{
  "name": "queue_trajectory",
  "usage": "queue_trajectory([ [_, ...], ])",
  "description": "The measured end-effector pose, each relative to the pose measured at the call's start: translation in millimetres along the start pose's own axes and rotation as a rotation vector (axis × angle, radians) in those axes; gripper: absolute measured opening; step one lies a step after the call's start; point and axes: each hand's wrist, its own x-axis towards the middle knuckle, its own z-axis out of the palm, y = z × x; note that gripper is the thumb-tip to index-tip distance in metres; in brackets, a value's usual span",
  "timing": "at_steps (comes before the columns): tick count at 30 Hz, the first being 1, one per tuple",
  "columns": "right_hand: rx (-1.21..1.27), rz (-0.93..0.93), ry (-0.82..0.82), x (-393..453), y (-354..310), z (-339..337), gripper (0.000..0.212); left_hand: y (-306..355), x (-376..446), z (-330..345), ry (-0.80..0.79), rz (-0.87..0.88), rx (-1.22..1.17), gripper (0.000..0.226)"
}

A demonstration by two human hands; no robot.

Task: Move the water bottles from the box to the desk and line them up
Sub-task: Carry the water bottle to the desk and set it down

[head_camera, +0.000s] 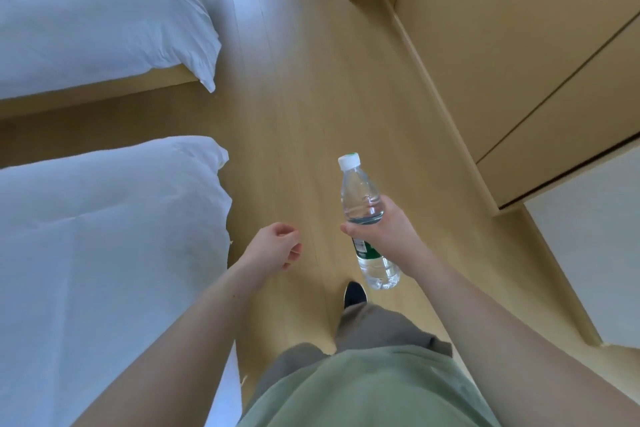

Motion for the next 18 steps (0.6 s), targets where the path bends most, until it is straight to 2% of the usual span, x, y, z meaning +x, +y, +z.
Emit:
queue_trajectory([
  [9,-0.029,-0.027,-0.08,115.0,-69.6,-19.1,0.056,90.5,66.5,-19.6,0.044,0.013,-0.022,0.02],
  [18,-0.018,0.0,-0.061,229.2,-134.7,-8.3,0.051,168.3,173.8,-73.4,0.017,0.011,-0.003,0.014],
])
